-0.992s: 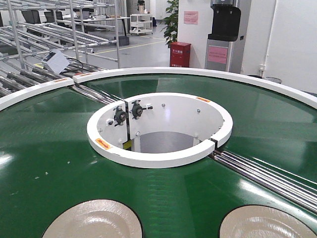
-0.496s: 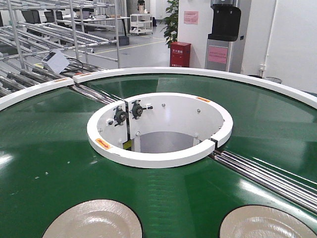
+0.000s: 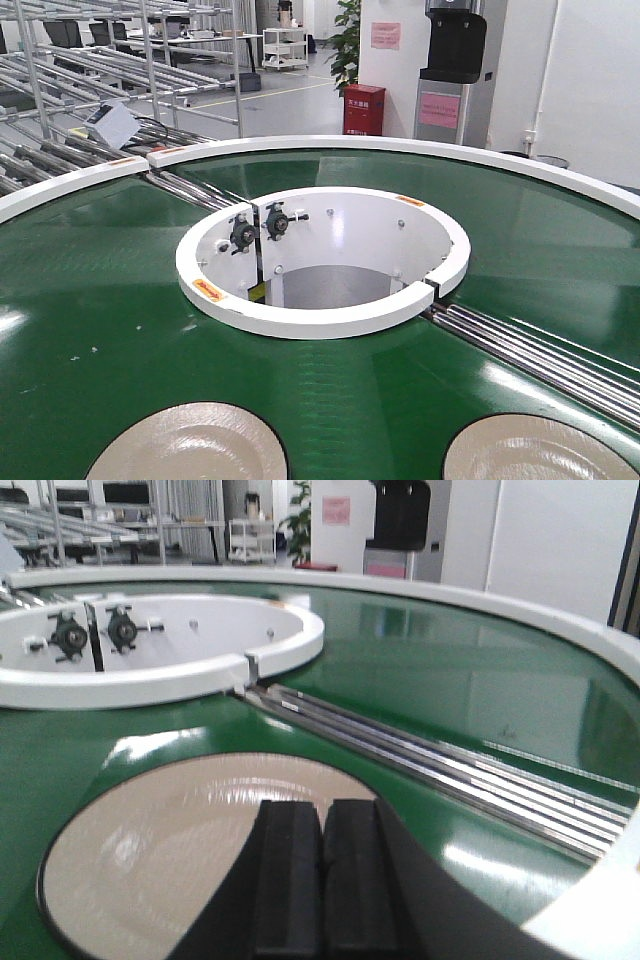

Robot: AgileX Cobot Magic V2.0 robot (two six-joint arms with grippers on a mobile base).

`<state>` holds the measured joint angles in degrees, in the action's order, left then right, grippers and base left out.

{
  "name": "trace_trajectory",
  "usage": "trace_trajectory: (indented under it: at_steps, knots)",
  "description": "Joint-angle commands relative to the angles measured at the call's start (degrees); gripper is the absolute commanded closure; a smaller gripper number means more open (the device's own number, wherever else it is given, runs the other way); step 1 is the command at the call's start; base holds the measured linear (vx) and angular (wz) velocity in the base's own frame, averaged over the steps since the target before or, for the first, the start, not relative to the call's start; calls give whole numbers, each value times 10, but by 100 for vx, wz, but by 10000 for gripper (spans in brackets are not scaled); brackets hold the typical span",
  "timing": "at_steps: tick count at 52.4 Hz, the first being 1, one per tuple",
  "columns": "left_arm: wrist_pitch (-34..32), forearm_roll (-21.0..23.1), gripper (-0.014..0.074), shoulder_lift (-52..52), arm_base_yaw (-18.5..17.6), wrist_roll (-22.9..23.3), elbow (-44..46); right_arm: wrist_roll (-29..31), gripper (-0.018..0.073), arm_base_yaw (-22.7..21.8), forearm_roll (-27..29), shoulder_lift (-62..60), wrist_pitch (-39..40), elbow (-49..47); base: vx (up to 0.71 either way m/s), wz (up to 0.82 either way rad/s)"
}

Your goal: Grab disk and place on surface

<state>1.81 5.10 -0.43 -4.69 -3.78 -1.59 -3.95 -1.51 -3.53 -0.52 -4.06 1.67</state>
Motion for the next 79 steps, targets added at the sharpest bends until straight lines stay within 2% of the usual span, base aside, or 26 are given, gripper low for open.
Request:
trace_trajectory:
  at_steps: [1,7,9,17,21,27,33,39,47,54,62,66,72,79]
  knots:
    - [-141,0,596,-4,2,8,6,4,568,-5,-6,-7,112,10,0,0]
    - [-257,0,596,-4,2,27,34,-19,568,-5,17,-7,235,-4,0,0]
    - [-261,-1,596,-3,2,24,60,-20,568,-5,35,-7,246,-26,0,0]
    - [-165,-1,596,43,2,-5,217,13,568,-5,74,22,207,-157,0,0]
    - [-120,-3,596,100,2,-14,312,16,568,-5,102,78,197,-266,0,0]
    - [-52,-7,596,216,2,-44,454,33,568,-5,95,190,153,-393,0,0]
    - [-22,-5,596,329,2,-72,533,48,568,-5,87,302,100,-481,0,0]
    - [-25,0,596,425,2,-63,566,47,568,-5,88,391,84,-529,0,0]
    - [-29,16,596,506,2,-42,570,45,568,-5,88,465,82,-544,0,0]
    - [-27,37,594,551,2,-20,570,45,567,-5,88,502,80,-542,0,0]
    - [-30,41,558,570,2,-20,570,45,547,-5,88,516,68,-542,0,0]
    - [-32,41,514,572,2,-21,570,45,505,-5,87,516,66,-542,0,0]
    - [-32,40,417,572,2,-21,570,45,389,-5,87,516,65,-542,0,0]
    - [-31,40,233,573,2,-39,570,45,125,-5,88,516,62,-542,0,0]
